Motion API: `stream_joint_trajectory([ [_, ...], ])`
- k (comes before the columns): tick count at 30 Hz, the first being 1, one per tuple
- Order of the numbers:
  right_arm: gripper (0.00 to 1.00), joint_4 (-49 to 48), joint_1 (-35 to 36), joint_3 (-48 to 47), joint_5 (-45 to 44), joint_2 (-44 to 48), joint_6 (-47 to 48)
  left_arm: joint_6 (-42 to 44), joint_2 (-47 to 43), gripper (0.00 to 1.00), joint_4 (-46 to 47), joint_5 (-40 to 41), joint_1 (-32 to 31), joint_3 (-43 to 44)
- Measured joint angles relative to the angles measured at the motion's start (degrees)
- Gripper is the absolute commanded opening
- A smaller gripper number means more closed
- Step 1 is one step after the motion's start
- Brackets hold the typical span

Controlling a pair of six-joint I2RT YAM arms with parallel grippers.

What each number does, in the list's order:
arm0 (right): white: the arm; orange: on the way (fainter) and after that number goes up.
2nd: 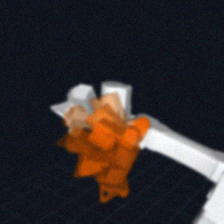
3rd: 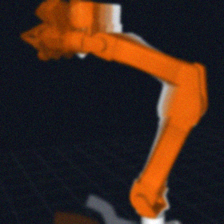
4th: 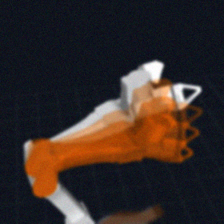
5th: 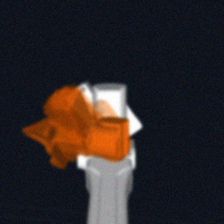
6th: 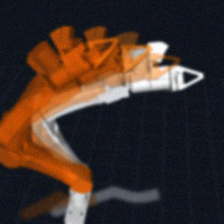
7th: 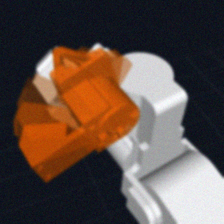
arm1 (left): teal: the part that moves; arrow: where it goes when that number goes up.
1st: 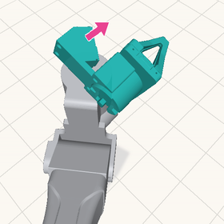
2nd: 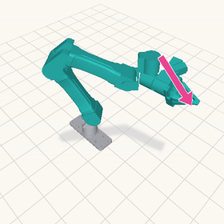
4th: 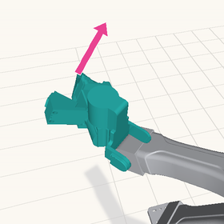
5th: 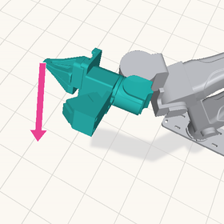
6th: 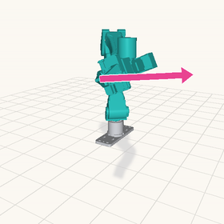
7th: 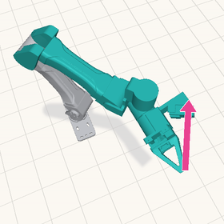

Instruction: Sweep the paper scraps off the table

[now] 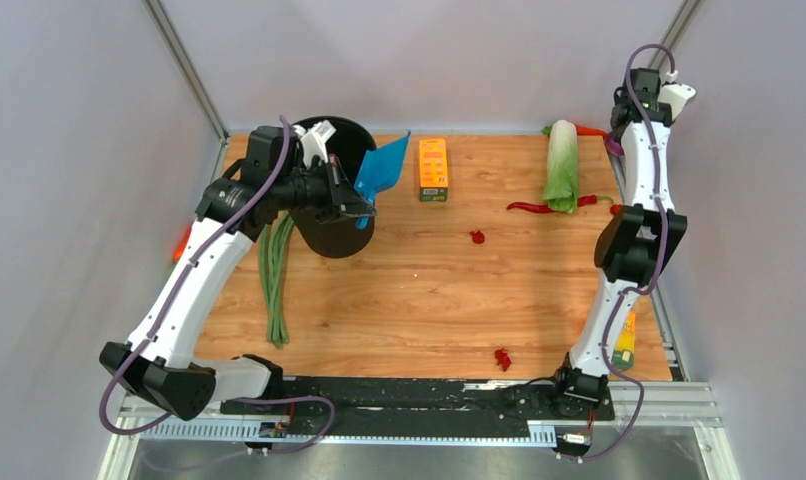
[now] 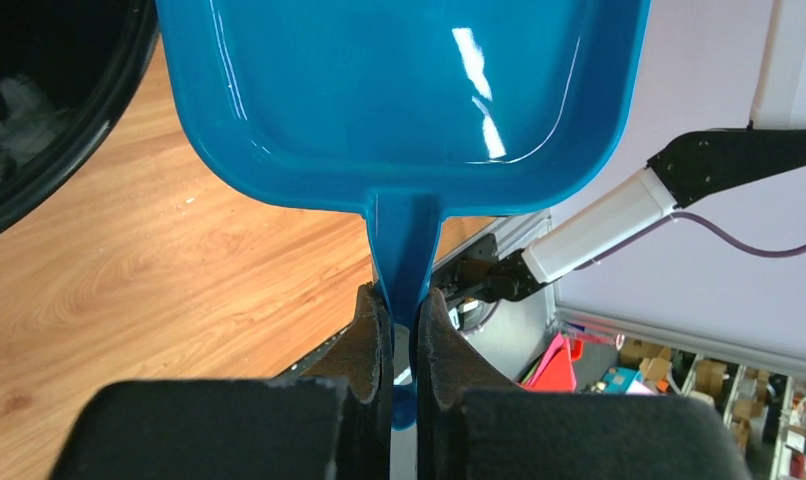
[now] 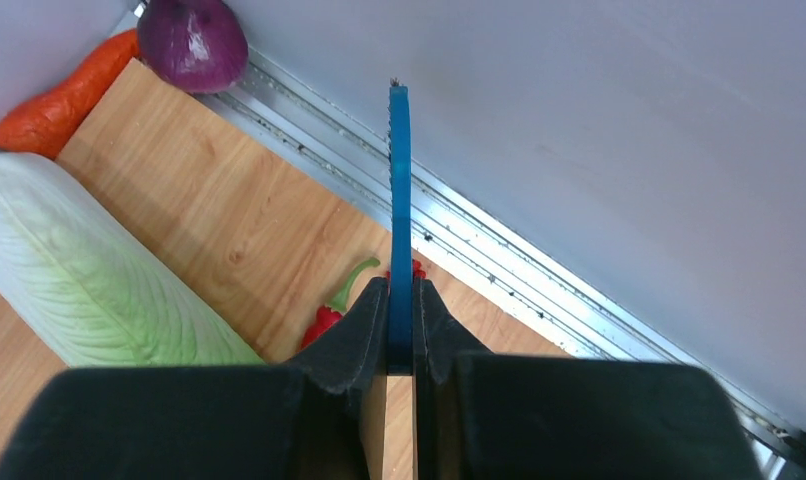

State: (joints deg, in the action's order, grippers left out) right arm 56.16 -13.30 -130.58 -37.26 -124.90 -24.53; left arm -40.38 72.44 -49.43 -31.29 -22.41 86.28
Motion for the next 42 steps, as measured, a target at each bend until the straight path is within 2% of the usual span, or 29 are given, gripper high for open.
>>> stream_joint_trajectory([
  [5,0.0,-1.62,-0.74,0.33,0.35,-1.33,0.72,-0.46,1.25,0.0,0.07,0.92,-1.7,1.84],
  [15,0.0,-4.57,-0.79,14.1,6.51,-0.96,2.1,-0.63,1.53,0.0,0.63,1.84,-2.05,2.71],
  [29,0.0,-5.4,0.68,25.22,14.95,10.34,2.84,-0.37,1.2,0.0,1.97,1.53,-2.05,2.51],
  [37,0.0,-5.18,4.22,29.57,17.0,21.03,1.4,-0.28,-5.25,0.0,2.93,1.81,-2.05,-2.67],
  [42,0.0,-7.43,-1.42,32.61,25.51,21.77,-3.17,-0.72,-11.1,0.0,3.56,2.38,-2.05,-7.5],
])
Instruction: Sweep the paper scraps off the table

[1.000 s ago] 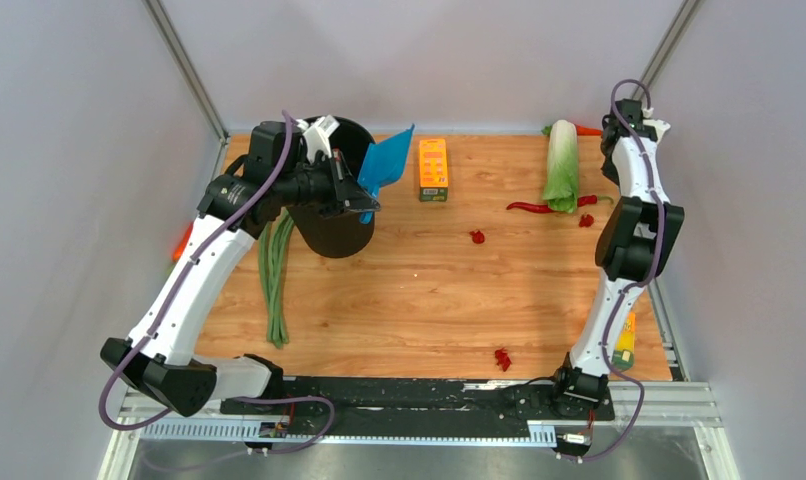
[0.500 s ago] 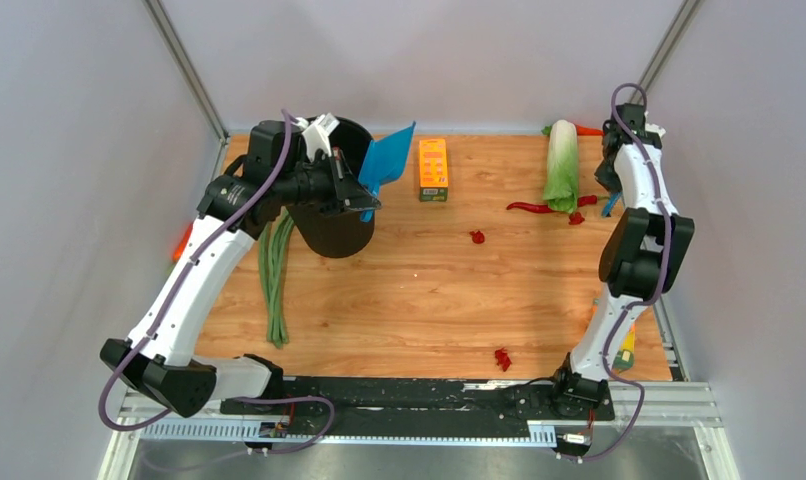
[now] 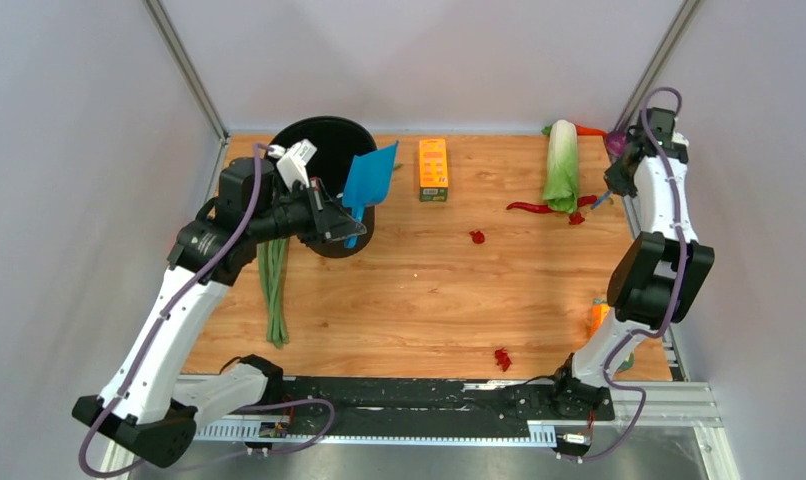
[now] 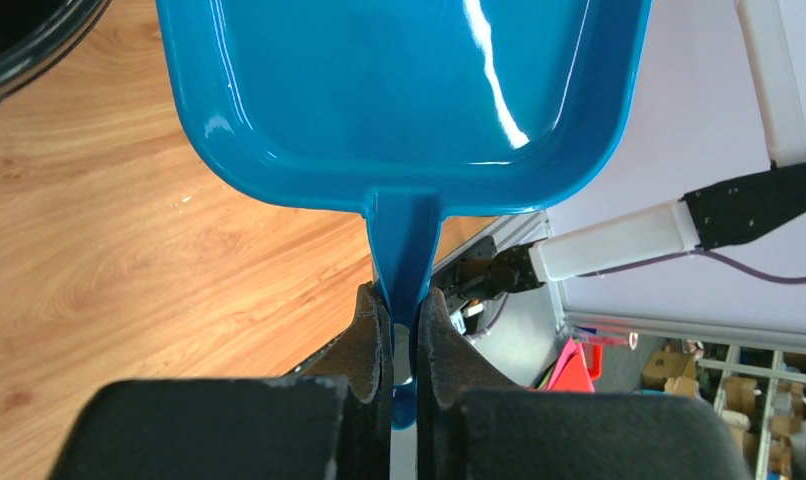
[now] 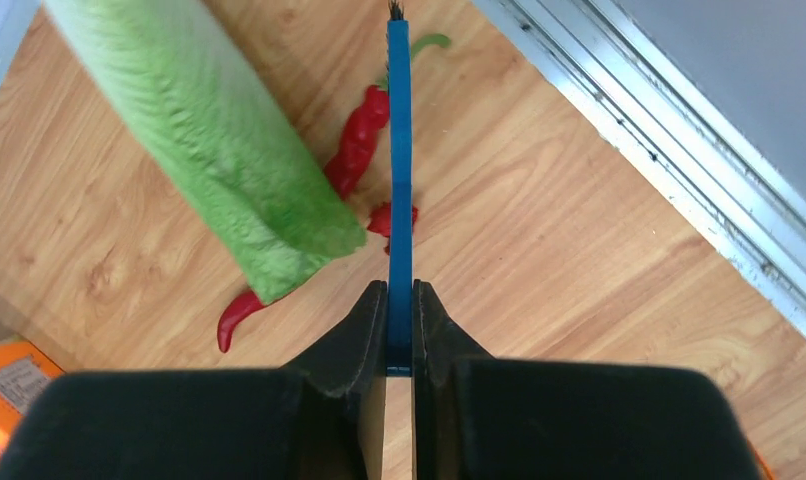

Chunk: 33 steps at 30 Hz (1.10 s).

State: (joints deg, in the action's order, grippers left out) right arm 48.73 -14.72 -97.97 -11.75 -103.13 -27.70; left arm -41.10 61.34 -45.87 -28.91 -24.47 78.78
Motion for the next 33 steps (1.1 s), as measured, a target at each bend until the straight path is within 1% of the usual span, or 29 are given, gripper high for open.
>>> stream_joint_trajectory([
  [6,0.0,-1.49,-7.32,3.06,5.88,-1.07,-6.25,-1.25,-7.04,0.0,0.02,2.25,0.0,-4.72],
  [14,0.0,-6.93,-8.02,8.66,15.76,-1.05,-13.25,-3.58,-14.62,0.0,-0.26,4.92,0.0,-10.36],
  [17,0.0,-8.11,-8.24,11.54,18.01,-0.94,-16.04,-3.78,-15.56,0.0,-0.66,5.53,0.0,-10.51],
  [22,0.0,-9.77,-8.85,15.23,18.36,0.76,-19.3,-3.76,-15.93,0.0,-1.16,6.1,0.0,-10.49],
  [27,0.0,-9.97,-8.98,20.63,18.38,5.03,-21.51,-3.69,-15.87,0.0,-2.19,6.6,0.0,-10.47],
  [33,0.0,-7.98,-7.85,30.03,20.76,12.52,-24.92,-3.63,-15.85,0.0,-2.16,6.45,0.0,-10.49],
])
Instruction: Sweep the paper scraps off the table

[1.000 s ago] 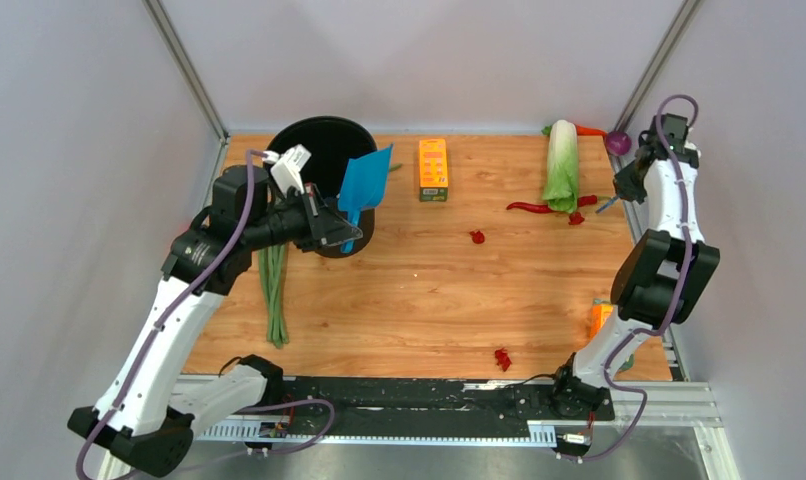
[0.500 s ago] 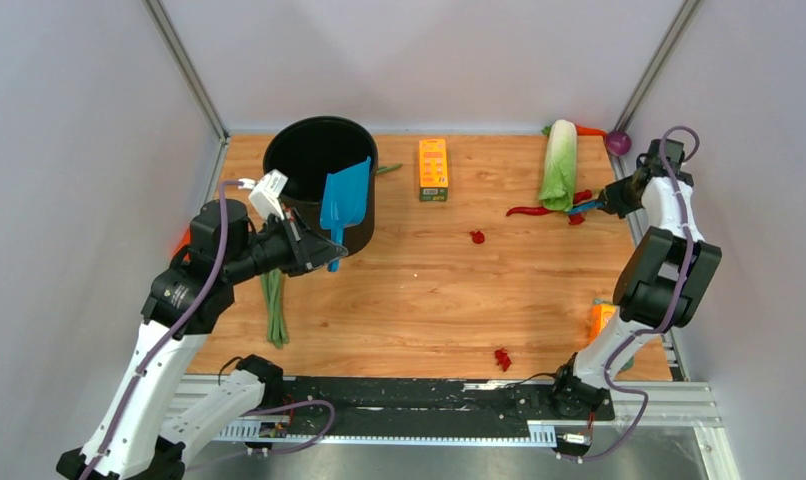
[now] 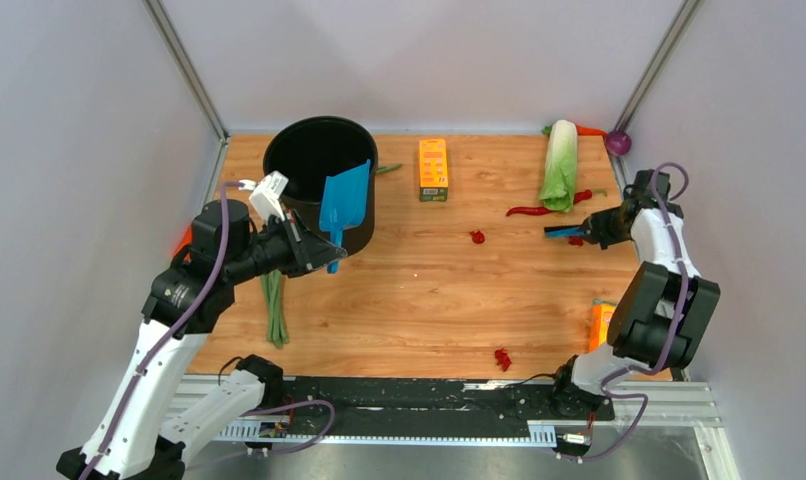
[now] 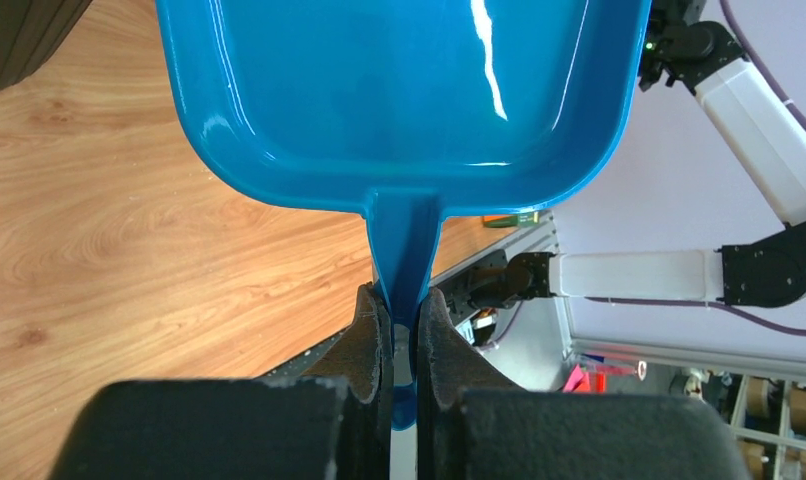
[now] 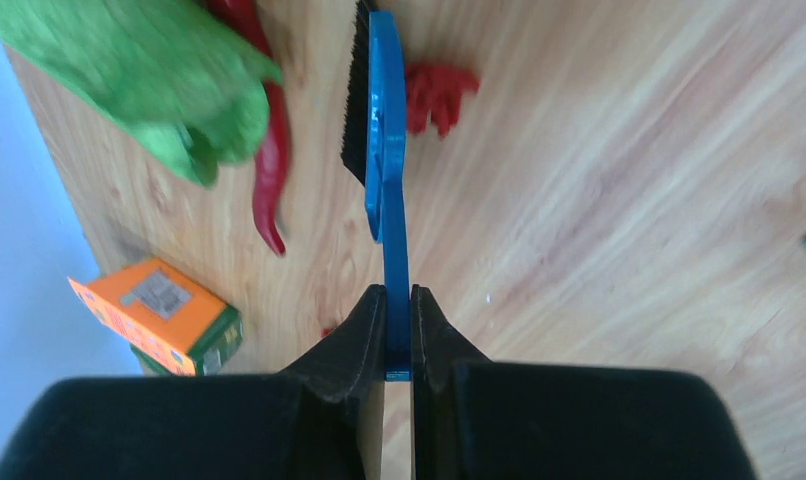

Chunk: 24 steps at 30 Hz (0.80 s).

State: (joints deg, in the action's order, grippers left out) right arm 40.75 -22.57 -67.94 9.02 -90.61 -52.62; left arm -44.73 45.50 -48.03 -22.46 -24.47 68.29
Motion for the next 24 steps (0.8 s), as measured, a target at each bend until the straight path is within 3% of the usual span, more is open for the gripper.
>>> stream_joint_trajectory([
  [7,0.0,1.18,10.16,6.01,5.09,6.05,-5.88,0.59,2.27,0.0,1.18,-2.14,0.0,0.02],
  [11,0.0,6.69,13.66,-1.01,3.67,6.12,-3.48,1.55,4.7,0.0,1.22,-3.65,0.0,0.24],
  [17,0.0,14.82,13.38,-26.58,-13.9,0.92,8.07,1.66,4.66,0.0,1.66,-5.16,0.0,0.26],
  [24,0.0,18.82,13.35,-28.04,-35.21,-2.91,19.87,2.38,1.49,0.0,2.03,-7.06,0.0,-0.33],
])
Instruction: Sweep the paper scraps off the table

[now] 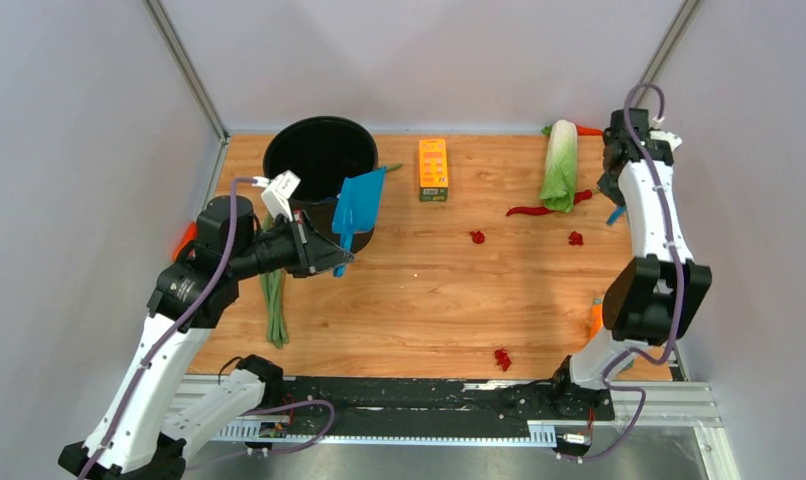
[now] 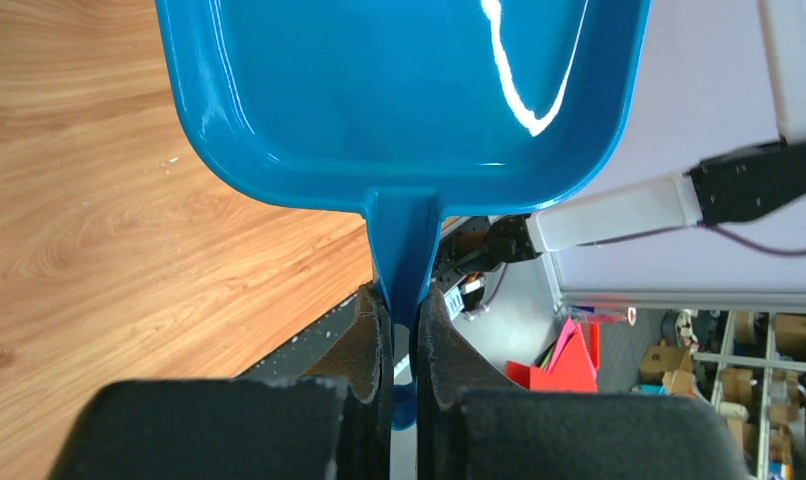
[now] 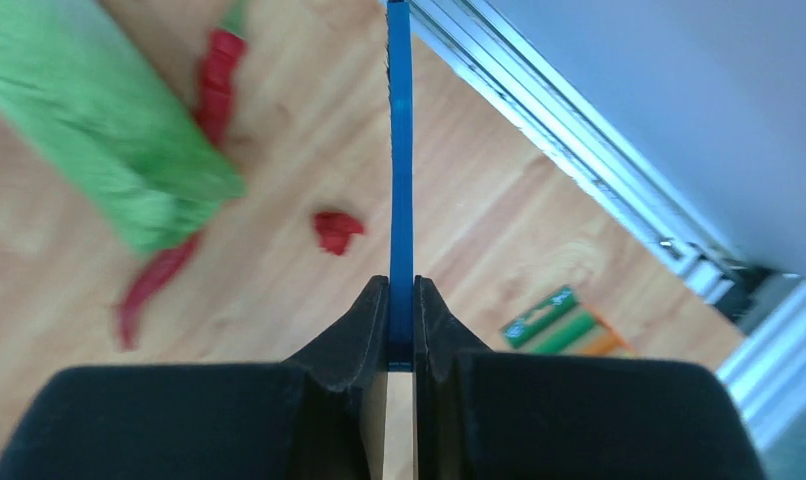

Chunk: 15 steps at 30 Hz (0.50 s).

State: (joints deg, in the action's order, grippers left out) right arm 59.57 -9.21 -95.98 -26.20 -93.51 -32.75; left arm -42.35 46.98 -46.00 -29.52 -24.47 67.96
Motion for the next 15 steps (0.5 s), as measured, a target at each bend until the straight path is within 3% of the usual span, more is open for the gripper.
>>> stream_joint_trajectory([
  [8,0.0,2.95,0.79,1.2,-2.8,-17.22,12.33,0.72,-1.6,0.0,-1.44,-0.35,0.0,-0.02],
  [15,0.0,5.46,10.29,0.72,-3.89,-17.84,16.15,0.72,-4.92,0.0,-2.84,0.04,0.0,-1.16],
])
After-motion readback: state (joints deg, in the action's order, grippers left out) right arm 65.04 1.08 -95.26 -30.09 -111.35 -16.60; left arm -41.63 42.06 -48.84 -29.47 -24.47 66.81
